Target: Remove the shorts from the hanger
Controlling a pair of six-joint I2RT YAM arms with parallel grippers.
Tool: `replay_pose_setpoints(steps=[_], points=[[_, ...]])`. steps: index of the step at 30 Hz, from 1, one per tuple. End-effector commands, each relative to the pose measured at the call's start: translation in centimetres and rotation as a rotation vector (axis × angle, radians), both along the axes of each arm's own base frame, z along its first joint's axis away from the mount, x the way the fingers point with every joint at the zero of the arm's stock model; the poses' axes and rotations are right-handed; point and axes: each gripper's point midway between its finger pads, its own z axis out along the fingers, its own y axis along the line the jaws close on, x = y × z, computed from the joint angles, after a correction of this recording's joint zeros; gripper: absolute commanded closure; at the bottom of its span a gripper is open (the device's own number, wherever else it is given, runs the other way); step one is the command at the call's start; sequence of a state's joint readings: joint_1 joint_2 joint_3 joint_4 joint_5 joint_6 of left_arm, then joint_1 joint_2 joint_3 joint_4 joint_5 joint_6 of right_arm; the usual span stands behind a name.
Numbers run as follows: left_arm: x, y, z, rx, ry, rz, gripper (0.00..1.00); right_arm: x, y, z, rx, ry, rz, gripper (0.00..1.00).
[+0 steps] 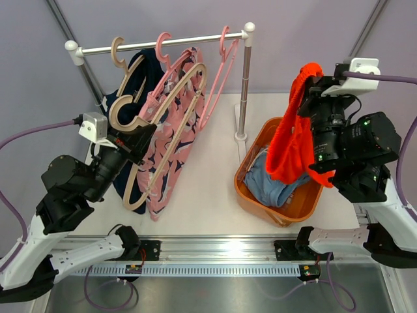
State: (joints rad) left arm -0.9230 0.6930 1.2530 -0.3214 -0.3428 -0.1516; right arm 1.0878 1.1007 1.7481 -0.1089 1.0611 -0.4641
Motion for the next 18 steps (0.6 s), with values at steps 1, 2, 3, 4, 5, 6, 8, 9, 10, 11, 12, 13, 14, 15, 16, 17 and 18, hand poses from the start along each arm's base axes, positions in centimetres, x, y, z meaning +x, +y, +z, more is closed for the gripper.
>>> replay_pose_setpoints(steps=[1,2,3,4,5,6,8,9,10,11,12,13,14,15,16,17,18], points=[[0.1,1.3,2.2,-0.051,-0.008,0.054,1.0,-0.5,-1.0,1.6,0.087,-0.03,0.023,1.0],[0.4,1.2,1.9,-0.041,0.003,0.061,1.0,-0.4,-0.9,1.4,0.077,-0.021,0.022,1.0],[0.5,1.1,1.6,-0.031,0.019,0.063,1.0,-0.2,-1.0,1.2,0.074,-0.017,0.017,1.0],[0.6,1.0,1.4,-0.025,0.027,0.067,1.0,0.0,-1.0,0.7,0.073,-0.002,0.012,1.0],[0.7,1.2,1.7,-0.027,0.032,0.077,1.0,0.1,-1.0,0.3,0.072,0.008,0.01,1.0],[0.9,0.9,1.1,-0.003,0.052,0.08,1.0,0.2,-1.2,-0.1,0.074,0.02,0.003,1.0],[1.1,0.9,1.3,0.007,0.063,0.088,1.0,0.8,-1.6,-2.2,0.081,0.063,-0.017,1.0],[1.4,0.5,0.8,0.03,0.079,0.088,1.0,0.6,-2.0,-2.8,0.09,0.07,-0.014,1.0],[1.5,0.4,0.7,0.039,0.081,0.088,1.0,0.9,-1.8,-4.0,0.12,0.09,-0.012,1.0],[1.5,0.1,0.6,0.049,0.086,0.079,1.0,1.6,-1.6,-6.9,0.074,0.149,-0.032,1.0],[1.5,0.1,0.6,0.058,0.09,0.078,1.0,1.5,-2.0,-8.1,0.082,0.17,-0.037,1.0],[1.7,-0.3,0.4,0.072,0.097,0.077,1.0,1.8,-1.4,-11.5,0.083,0.237,-0.039,1.0],[1.9,-0.4,0.1,0.087,0.106,0.079,1.0,1.8,-1.3,-13.2,0.091,0.267,-0.043,0.98],[1.9,-0.5,0.3,0.09,0.104,0.08,1.0,1.2,-1.7,-14.4,0.118,0.282,-0.034,0.94],[2.3,-0.9,-0.1,0.107,0.113,0.083,1.0,1.3,-1.0,-17.9,0.133,0.344,-0.031,0.85],[2.5,-1.1,-0.4,0.123,0.123,0.087,1.0,1.1,-0.9,-19.4,0.152,0.368,-0.023,0.84],[2.7,-1.1,-0.1,0.128,0.122,0.092,1.0,0.7,-0.8,-20.5,0.175,0.388,-0.002,0.8]])
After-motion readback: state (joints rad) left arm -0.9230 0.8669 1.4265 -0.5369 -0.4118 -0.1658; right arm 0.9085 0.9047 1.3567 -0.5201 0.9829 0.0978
